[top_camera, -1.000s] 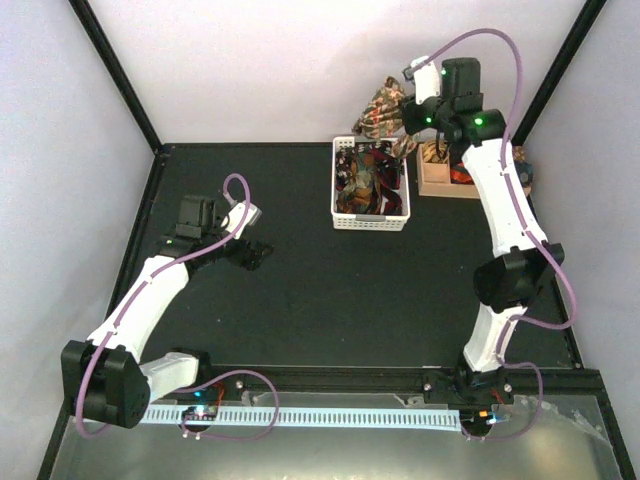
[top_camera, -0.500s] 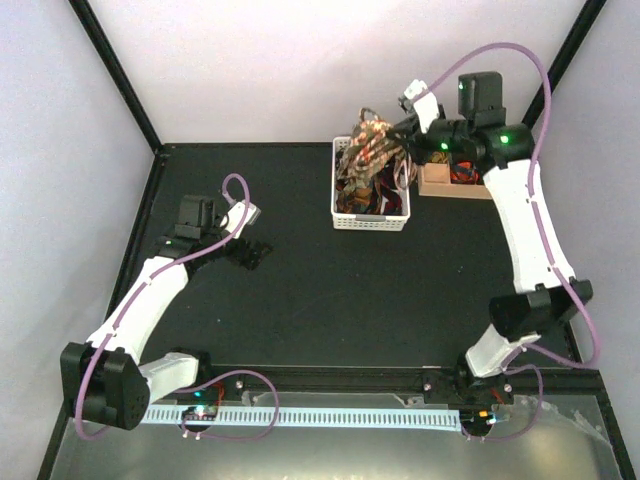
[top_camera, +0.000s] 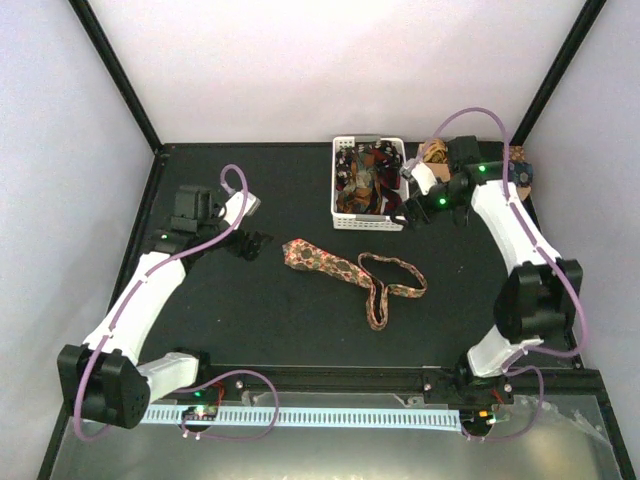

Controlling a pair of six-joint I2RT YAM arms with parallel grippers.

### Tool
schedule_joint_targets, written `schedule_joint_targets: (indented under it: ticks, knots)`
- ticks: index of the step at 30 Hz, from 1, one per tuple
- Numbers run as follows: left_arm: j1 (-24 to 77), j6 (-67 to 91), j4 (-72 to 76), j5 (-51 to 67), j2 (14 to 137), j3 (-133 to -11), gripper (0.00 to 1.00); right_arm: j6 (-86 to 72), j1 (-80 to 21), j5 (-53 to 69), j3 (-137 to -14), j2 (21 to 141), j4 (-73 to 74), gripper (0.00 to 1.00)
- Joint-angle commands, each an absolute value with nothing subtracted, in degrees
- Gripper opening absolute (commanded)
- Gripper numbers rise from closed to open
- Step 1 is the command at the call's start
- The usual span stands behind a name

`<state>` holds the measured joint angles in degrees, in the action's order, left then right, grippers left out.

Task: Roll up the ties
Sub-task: Place the tie at the center of the board, then adjust the bin at the corner of the board.

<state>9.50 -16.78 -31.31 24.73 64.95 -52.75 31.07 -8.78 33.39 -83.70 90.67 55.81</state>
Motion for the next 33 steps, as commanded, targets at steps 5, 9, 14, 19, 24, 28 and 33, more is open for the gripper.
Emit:
schedule_joint_targets:
  ticks: [5, 9, 14, 19, 24, 28, 33]
  knots:
    - [9.5, -17.5, -32.3, 27.5, 65.3, -54.6, 0.99, 22.6, -3.8, 27.4, -84.3, 100.9, 52.1, 1.0]
    - [9.5, -17.4, -32.2, 27.8, 65.2, -54.3, 0.99, 19.6, -3.9, 29.6, -84.3, 105.1, 51.1, 1.0]
    - [9.5, -17.2, -31.9, 28.2, 65.3, -54.4, 0.99, 16.8, -3.9, 33.9, -82.9, 109.4, 44.7, 1.0]
    - [9.5, -17.3, -32.0, 28.3, 65.2, -54.0, 0.99, 13.7, -4.4, 42.9, -84.8, 113.3, 42.2, 1.0]
    - [9.5, -17.5, -31.7, 28.8, 64.9, -53.5, 0.99, 9.6, -6.0, 48.4, -83.1, 111.8, 36.8, 1.0]
    - [9.5, -17.3, -31.5, 30.2, 65.8, -54.5, 0.99, 6.1, -11.6, 51.8, -86.4, 114.1, 32.7, 1.0]
    - [9.5, -18.0, -32.7, 31.9, 66.4, -55.7, 0.99, 2.2, -19.5, 54.5, -94.9, 121.2, 27.0, 1.0]
